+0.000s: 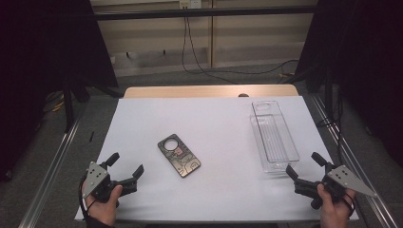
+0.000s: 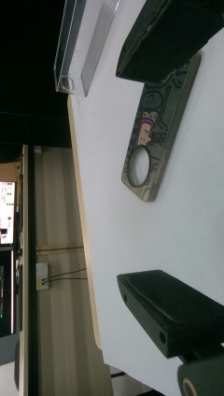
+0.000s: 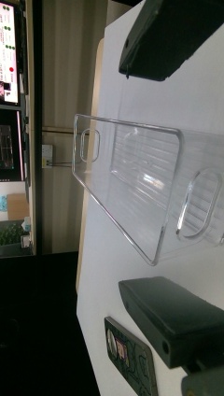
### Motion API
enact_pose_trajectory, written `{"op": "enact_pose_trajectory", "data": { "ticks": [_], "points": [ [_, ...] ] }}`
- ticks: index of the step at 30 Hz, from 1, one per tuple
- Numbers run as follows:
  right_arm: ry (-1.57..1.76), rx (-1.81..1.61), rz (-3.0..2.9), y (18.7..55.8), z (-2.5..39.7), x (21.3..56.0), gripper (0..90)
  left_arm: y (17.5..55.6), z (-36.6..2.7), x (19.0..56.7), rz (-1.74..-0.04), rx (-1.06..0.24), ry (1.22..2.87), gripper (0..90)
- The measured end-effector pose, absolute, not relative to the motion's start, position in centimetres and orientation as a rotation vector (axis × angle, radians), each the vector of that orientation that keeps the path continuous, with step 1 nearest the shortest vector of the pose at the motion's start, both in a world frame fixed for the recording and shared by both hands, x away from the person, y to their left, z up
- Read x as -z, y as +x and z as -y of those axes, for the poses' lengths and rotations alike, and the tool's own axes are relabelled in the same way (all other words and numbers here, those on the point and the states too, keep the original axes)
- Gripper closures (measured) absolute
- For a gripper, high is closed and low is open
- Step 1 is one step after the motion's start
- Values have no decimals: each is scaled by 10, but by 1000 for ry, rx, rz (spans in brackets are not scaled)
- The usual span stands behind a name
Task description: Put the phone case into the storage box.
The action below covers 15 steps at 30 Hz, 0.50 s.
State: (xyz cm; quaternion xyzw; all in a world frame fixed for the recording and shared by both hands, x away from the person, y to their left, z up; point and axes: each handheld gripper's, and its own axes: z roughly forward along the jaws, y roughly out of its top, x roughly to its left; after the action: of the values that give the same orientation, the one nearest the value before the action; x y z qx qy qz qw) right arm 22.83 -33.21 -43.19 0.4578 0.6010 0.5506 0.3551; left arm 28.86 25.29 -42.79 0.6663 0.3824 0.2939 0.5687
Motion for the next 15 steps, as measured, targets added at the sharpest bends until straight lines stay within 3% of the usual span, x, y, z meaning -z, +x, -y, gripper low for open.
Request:
{"op": "enact_pose_trajectory", "data": {
  "ticks": [15],
  "points": [
    [1190,-1428,-1565,228,333,434,0,287,-242,429,-868,-659,1601,23]
  ]
}}
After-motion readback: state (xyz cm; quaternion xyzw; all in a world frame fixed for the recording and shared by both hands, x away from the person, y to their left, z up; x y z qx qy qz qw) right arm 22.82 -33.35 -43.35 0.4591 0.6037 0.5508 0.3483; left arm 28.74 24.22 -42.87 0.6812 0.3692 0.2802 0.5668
